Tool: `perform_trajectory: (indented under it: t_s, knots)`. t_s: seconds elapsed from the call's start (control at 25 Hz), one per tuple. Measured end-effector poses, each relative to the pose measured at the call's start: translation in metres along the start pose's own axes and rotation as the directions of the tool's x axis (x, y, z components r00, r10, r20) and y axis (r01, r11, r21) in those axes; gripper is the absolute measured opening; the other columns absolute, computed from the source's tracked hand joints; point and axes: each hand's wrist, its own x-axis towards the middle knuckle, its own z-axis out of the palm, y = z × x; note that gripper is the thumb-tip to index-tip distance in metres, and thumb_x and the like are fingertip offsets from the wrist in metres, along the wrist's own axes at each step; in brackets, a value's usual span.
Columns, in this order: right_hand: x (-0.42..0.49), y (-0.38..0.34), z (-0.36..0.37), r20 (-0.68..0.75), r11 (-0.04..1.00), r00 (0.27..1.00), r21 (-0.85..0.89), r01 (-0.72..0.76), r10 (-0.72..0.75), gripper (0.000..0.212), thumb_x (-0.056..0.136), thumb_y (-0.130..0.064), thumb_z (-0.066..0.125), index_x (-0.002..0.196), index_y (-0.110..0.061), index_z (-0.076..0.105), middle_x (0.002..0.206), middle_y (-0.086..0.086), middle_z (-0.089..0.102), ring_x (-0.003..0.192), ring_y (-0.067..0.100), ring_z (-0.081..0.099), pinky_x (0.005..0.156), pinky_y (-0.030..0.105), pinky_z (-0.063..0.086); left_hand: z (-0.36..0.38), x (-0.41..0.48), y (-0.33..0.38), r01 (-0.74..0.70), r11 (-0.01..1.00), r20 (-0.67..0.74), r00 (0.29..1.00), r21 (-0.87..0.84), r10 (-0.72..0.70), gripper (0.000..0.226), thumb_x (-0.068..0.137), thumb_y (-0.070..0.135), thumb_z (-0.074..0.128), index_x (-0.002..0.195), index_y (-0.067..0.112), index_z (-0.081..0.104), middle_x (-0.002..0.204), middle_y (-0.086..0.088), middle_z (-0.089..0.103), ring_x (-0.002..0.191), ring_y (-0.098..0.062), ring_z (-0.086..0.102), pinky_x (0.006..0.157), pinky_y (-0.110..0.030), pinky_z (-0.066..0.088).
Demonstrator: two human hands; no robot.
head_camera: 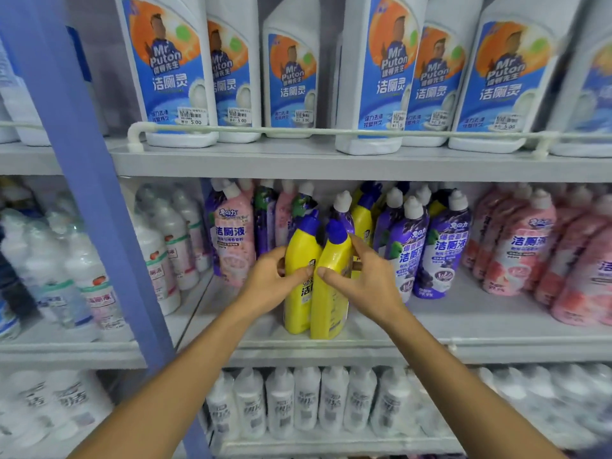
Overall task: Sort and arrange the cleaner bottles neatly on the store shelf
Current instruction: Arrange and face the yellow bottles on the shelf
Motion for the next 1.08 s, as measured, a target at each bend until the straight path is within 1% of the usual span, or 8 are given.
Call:
perform_trajectory:
  t_s: [0.08, 0.2, 0.32, 0.52, 0.64, 0.8, 0.96, 1.08]
  knots:
    - [-0.009, 0.010, -0.013, -0.068, 0.998, 0.998, -0.061, -0.023, 0.019, 0.083, 0.069, -0.071, 0.073, 0.139, -0.030, 0.053, 0.099, -0.007, 0.072, 0.088, 0.014, 0.068, 0.080, 0.038, 0.057, 0.014, 0.003, 0.006, -0.030, 0.999, 0.050, 0.998, -0.019, 0.031, 0.025, 0.085, 0.018, 0.081, 0.107, 0.017, 0.069, 0.099, 0.000, 0.077, 0.086, -0.007, 0.071, 0.082, -0.031, 0.058]
    - [-0.017, 0.025, -0.034, -0.166, 0.988, 0.984, -0.128, -0.084, 0.063, 0.081, 0.070, -0.073, 0.072, 0.135, -0.028, 0.054, 0.108, -0.009, 0.072, 0.098, 0.015, 0.067, 0.086, 0.041, 0.056, 0.035, 0.007, 0.015, -0.047, 0.997, 0.103, 0.993, -0.067, 0.054, 0.033, 0.084, 0.016, 0.082, 0.111, 0.007, 0.066, 0.104, -0.007, 0.076, 0.092, -0.015, 0.072, 0.081, -0.026, 0.058]
    - [-0.021, 0.042, -0.057, -0.260, 0.958, 0.958, -0.222, -0.182, 0.122, 0.090, 0.067, -0.081, 0.066, 0.136, -0.026, 0.054, 0.112, -0.007, 0.071, 0.102, 0.019, 0.065, 0.086, 0.042, 0.055, 0.052, 0.011, 0.019, -0.046, 0.995, 0.140, 0.989, -0.087, 0.058, 0.037, 0.082, 0.022, 0.084, 0.110, 0.013, 0.062, 0.103, -0.006, 0.075, 0.093, -0.022, 0.073, 0.082, -0.032, 0.059]
    - [-0.017, 0.069, -0.091, -0.363, 0.911, 0.909, -0.271, -0.311, 0.202, 0.097, 0.070, -0.076, 0.067, 0.145, -0.019, 0.045, 0.112, 0.007, 0.067, 0.106, 0.028, 0.062, 0.082, 0.040, 0.050, 0.071, 0.021, 0.021, -0.049, 0.994, 0.172, 0.983, -0.094, 0.064, 0.043, 0.074, 0.041, 0.084, 0.105, 0.022, 0.061, 0.102, -0.004, 0.073, 0.095, -0.026, 0.071, 0.086, -0.047, 0.060]
    - [-0.010, 0.077, -0.105, -0.374, 0.902, 0.895, -0.253, -0.351, 0.244, 0.102, 0.066, -0.080, 0.065, 0.144, -0.016, 0.046, 0.118, 0.009, 0.067, 0.112, 0.031, 0.062, 0.088, 0.042, 0.052, 0.082, 0.026, 0.026, -0.057, 0.994, 0.182, 0.981, -0.091, 0.073, 0.044, 0.075, 0.040, 0.084, 0.106, 0.017, 0.062, 0.100, -0.009, 0.074, 0.093, -0.029, 0.072, 0.085, -0.053, 0.059]
    - [-0.007, 0.078, -0.108, -0.353, 0.891, 0.885, -0.224, -0.395, 0.303, 0.099, 0.071, -0.068, 0.078, 0.149, -0.017, 0.042, 0.127, 0.010, 0.066, 0.117, 0.030, 0.062, 0.095, 0.042, 0.052, 0.089, 0.036, 0.021, -0.068, 0.997, 0.176, 0.982, -0.042, 0.074, 0.055, 0.063, 0.062, 0.081, 0.103, 0.029, 0.063, 0.094, -0.003, 0.074, 0.087, -0.027, 0.072, 0.076, -0.054, 0.060]
    - [-0.019, 0.074, -0.119, -0.275, 0.927, 0.896, -0.033, -0.373, 0.350, 0.113, 0.061, -0.078, 0.078, 0.152, -0.025, 0.040, 0.139, -0.001, 0.061, 0.121, 0.017, 0.061, 0.103, 0.046, 0.053, 0.084, 0.031, 0.027, -0.015, 0.999, 0.163, 0.986, -0.036, 0.021, 0.040, 0.081, 0.029, 0.083, 0.113, 0.017, 0.063, 0.101, -0.008, 0.071, 0.091, -0.025, 0.070, 0.076, -0.045, 0.059]
    - [-0.040, 0.065, -0.118, -0.276, 0.950, 0.929, -0.118, -0.289, 0.248, 0.095, 0.071, -0.070, 0.077, 0.148, -0.024, 0.045, 0.136, -0.003, 0.059, 0.121, 0.014, 0.059, 0.102, 0.044, 0.053, 0.064, 0.027, 0.021, -0.007, 1.000, 0.160, 0.987, -0.008, 0.008, 0.045, 0.082, 0.023, 0.083, 0.122, 0.014, 0.063, 0.110, -0.011, 0.070, 0.096, -0.026, 0.068, 0.073, -0.035, 0.054]
